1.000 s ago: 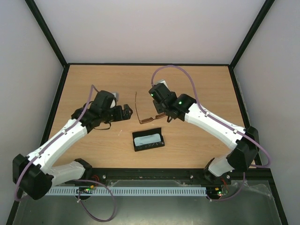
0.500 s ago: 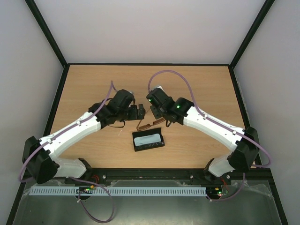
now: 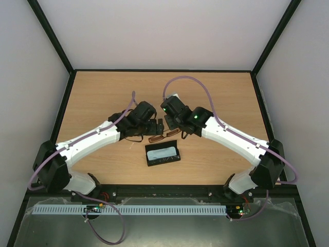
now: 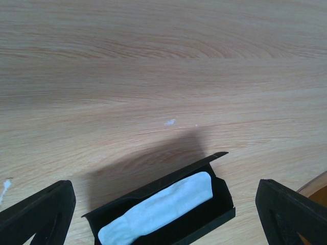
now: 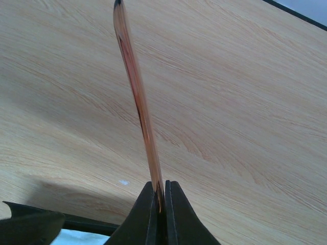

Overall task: Organize the sunglasses
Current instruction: Fold the sunglasses.

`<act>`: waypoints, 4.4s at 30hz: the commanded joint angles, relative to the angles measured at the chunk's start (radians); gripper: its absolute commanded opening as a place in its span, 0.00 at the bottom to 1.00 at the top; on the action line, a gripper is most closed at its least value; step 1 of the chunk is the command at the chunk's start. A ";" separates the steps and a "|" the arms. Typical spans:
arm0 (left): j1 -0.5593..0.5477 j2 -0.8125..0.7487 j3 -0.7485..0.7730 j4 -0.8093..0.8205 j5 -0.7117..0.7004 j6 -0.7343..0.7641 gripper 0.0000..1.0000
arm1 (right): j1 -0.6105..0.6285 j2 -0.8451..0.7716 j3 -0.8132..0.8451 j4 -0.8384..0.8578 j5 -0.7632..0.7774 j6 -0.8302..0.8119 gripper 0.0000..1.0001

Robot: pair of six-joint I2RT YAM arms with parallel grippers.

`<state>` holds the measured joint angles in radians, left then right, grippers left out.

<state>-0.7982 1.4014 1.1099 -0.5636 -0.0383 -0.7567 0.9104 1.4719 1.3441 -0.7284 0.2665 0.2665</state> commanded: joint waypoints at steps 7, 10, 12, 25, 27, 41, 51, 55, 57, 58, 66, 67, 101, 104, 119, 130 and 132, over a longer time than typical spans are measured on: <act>0.008 0.026 0.037 0.019 -0.006 0.009 0.99 | -0.026 0.044 0.035 0.021 0.013 0.052 0.01; 0.056 -0.017 0.028 0.021 -0.039 0.008 1.00 | -0.043 0.031 0.022 0.023 -0.002 0.063 0.02; 0.094 -0.065 0.025 0.019 -0.067 0.012 1.00 | -0.058 0.016 0.020 0.023 -0.017 0.070 0.01; 0.209 -0.350 -0.201 0.380 0.150 -0.053 1.00 | -0.347 -0.129 -0.146 0.131 -0.253 0.251 0.01; 0.211 -0.358 -0.244 0.483 0.222 -0.079 1.00 | -0.411 -0.157 -0.187 0.170 -0.340 0.297 0.01; 0.130 -0.346 -0.385 0.873 0.205 -0.220 0.99 | -0.557 -0.256 -0.487 0.455 -0.653 0.702 0.01; -0.041 -0.192 -0.347 0.902 0.061 -0.181 1.00 | -0.557 -0.271 -0.576 0.563 -0.755 0.869 0.01; -0.050 -0.160 -0.341 0.920 0.064 -0.177 1.00 | -0.557 -0.286 -0.576 0.555 -0.756 0.874 0.01; -0.053 -0.148 -0.337 0.931 0.067 -0.175 1.00 | -0.557 -0.293 -0.584 0.558 -0.761 0.877 0.01; -0.055 -0.142 -0.333 0.935 0.067 -0.175 1.00 | -0.557 -0.296 -0.588 0.558 -0.762 0.879 0.01; -0.066 -0.092 -0.303 0.969 0.080 -0.164 0.99 | -0.554 -0.313 -0.624 0.572 -0.776 0.878 0.01; -0.067 -0.088 -0.301 0.976 0.083 -0.161 1.00 | -0.552 -0.315 -0.629 0.574 -0.778 0.878 0.01; -0.070 -0.021 -0.245 0.956 0.075 -0.136 0.73 | -0.544 -0.311 -0.662 0.597 -0.821 0.853 0.01; -0.070 -0.015 -0.245 0.956 0.077 -0.139 0.68 | -0.545 -0.308 -0.660 0.596 -0.823 0.850 0.02; -0.069 0.007 -0.234 0.929 0.078 -0.147 0.51 | -0.544 -0.296 -0.658 0.604 -0.827 0.849 0.01; -0.068 0.011 -0.220 0.905 0.068 -0.139 0.50 | -0.544 -0.283 -0.649 0.606 -0.838 0.835 0.01; -0.066 0.011 -0.220 0.900 0.067 -0.139 0.50 | -0.544 -0.280 -0.646 0.607 -0.841 0.833 0.02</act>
<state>-0.8593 1.4025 0.8539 0.3283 0.0193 -0.8925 0.3603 1.1820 0.6907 -0.1524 -0.5533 1.1114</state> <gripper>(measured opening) 0.503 0.018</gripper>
